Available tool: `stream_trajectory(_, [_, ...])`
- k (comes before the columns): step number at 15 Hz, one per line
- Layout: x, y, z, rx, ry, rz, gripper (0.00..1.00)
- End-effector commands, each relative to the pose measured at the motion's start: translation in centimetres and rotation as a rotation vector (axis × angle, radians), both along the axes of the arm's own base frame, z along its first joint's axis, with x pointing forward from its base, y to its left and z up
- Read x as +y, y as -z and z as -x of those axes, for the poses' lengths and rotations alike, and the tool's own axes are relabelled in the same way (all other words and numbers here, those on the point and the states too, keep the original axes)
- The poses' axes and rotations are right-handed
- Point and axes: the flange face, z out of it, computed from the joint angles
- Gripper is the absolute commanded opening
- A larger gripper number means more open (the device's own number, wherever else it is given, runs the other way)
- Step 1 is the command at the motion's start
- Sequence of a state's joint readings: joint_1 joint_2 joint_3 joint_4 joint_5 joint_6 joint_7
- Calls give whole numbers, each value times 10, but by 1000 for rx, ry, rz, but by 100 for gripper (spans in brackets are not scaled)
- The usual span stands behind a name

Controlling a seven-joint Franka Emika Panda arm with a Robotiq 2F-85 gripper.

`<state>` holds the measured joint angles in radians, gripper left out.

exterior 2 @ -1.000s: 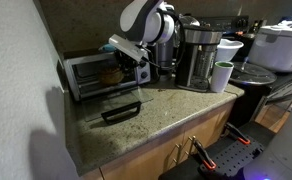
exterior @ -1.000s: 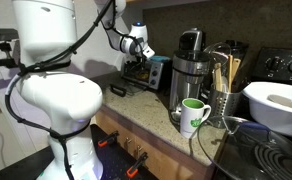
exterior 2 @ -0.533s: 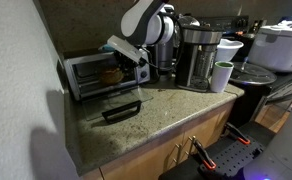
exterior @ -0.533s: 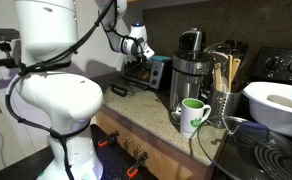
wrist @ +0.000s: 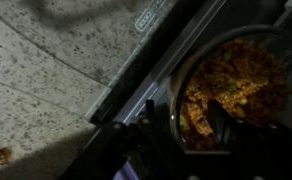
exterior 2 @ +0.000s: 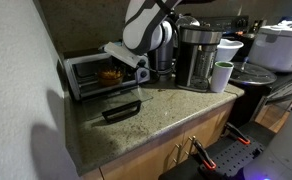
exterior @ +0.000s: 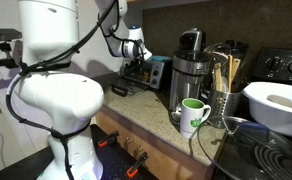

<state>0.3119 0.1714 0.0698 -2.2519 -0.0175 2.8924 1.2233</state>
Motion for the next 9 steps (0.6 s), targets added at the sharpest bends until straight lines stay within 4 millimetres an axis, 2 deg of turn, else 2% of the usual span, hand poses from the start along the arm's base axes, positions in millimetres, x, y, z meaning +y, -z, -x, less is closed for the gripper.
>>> stream_trajectory(1, [6,-8,-27,-60,29,-12,88])
stream_trajectory(3, [8,-5,-27,-53,21,-4,99])
stream_trajectory(9, [1,-10,-23,-51,18,-2,100])
